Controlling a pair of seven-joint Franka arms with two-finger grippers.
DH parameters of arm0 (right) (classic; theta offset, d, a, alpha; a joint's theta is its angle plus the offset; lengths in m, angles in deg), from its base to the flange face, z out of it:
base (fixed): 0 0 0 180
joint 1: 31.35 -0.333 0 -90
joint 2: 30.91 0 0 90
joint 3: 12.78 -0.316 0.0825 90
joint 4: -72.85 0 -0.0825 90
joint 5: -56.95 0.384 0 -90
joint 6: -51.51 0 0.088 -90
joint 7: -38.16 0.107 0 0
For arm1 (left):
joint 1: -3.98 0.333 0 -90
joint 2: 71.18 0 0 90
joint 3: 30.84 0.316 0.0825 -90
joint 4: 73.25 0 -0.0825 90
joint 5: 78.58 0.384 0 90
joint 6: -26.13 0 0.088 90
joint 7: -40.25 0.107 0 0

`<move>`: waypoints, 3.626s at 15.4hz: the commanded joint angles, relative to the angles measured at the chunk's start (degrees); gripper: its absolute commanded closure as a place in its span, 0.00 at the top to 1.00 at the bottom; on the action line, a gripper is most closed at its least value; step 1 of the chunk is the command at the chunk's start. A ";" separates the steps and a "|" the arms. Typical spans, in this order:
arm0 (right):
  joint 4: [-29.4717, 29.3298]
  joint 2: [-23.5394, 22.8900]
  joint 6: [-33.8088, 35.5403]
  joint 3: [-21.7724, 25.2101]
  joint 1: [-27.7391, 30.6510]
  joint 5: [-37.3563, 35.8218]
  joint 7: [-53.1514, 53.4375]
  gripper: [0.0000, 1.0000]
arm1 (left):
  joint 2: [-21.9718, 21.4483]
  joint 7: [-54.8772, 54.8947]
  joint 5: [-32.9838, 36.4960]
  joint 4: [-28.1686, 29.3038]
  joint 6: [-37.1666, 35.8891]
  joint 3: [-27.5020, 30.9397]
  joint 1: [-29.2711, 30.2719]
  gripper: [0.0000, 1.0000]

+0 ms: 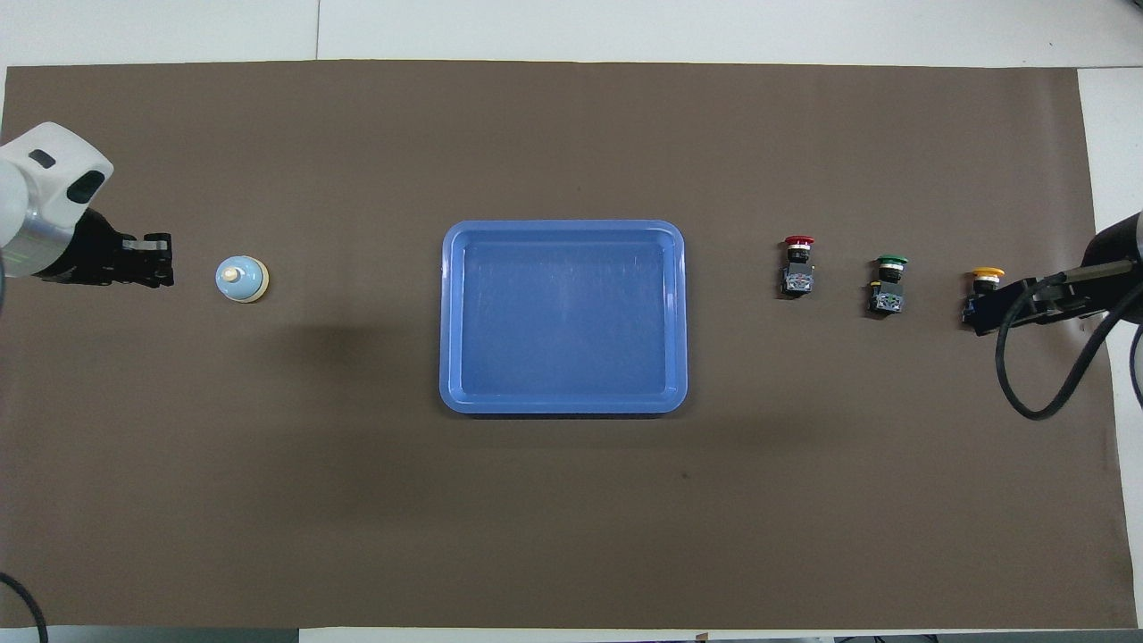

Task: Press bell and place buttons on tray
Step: 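Lift the left gripper off the bell and draw it back, then reach the right gripper to the red button and grasp it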

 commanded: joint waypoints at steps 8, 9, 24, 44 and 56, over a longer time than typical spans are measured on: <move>0.75 0.71 0.30 -0.62 0.78 -0.41 0.84 1.00 | -8.46 -0.75 -0.73 -1.97 -11.13 0.30 -0.41 1.00; 0.75 0.71 0.30 -0.62 0.78 -0.41 0.76 1.00 | -7.85 -0.49 -0.81 -3.72 -12.54 0.21 -0.41 1.00; 0.75 0.80 0.74 -0.62 0.78 0.03 0.49 1.00 | -7.32 0.04 -0.90 -5.06 -17.04 -0.05 -0.68 1.00; 23.60 -13.07 -44.60 -1.06 -5.99 0.12 25.01 1.00 | -7.58 -0.22 -0.73 -5.06 -16.68 0.30 0.20 1.00; 19.64 -22.58 -53.84 -1.06 -5.90 0.03 24.57 0.89 | -7.58 -0.22 -0.73 -5.06 -16.68 0.30 0.20 1.00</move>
